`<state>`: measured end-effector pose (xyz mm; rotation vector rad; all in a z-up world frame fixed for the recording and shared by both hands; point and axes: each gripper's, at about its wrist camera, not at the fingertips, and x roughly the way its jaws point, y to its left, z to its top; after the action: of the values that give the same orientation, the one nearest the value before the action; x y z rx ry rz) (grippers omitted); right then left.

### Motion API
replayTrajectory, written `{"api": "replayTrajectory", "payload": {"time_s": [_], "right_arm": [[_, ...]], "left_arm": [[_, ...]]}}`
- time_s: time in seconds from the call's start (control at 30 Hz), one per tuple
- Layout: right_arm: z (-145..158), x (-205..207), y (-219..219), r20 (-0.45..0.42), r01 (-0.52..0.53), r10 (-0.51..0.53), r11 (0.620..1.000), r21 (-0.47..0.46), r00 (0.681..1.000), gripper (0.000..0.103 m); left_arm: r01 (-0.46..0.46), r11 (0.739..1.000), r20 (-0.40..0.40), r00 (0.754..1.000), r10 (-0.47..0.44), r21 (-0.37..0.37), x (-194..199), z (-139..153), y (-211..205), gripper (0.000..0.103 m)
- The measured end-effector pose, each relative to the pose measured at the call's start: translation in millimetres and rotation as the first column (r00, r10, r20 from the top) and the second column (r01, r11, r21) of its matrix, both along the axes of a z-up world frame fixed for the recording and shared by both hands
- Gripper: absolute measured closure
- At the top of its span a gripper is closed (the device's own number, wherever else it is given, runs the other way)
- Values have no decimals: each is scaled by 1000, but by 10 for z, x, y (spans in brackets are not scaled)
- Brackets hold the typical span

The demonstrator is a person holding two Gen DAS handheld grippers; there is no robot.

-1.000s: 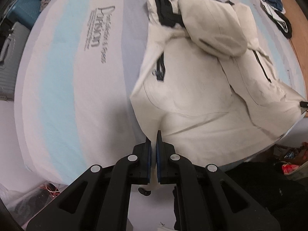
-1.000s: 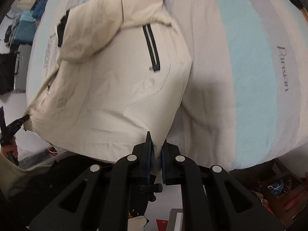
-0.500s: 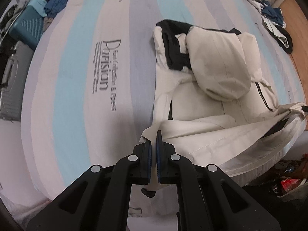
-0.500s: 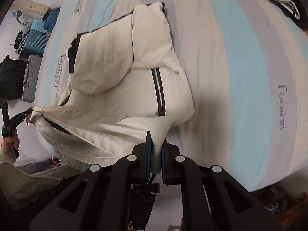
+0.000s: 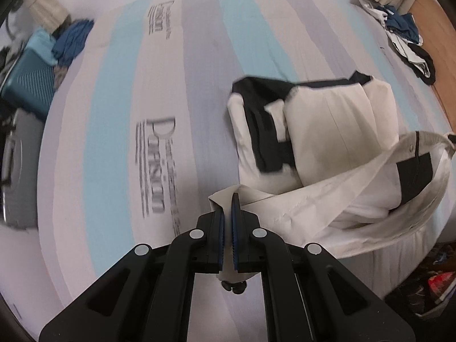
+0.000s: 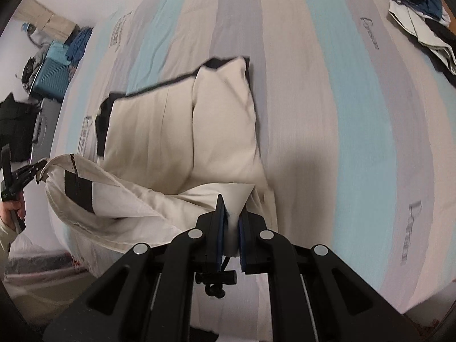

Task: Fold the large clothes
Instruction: 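Lift the hem with both grippers and fold it over toward the hood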

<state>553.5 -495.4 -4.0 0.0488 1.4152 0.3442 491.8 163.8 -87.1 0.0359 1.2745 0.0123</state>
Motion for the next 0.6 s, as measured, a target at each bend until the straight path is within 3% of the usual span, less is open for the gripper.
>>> {"api": "replayTrajectory", "payload": {"time_s": [0.3,0.6], "right_arm": [[-367,840,221,12,-1,2,999,-51,1000,96],[-729,1542,384,-18,1,-2,996,-92,1000,96]], "left_arm": [[-35,999,-17,999,35,-24,841,-310,180,100],[-25,1000,-44,999,25,3,1481,-644,199,100]]}}
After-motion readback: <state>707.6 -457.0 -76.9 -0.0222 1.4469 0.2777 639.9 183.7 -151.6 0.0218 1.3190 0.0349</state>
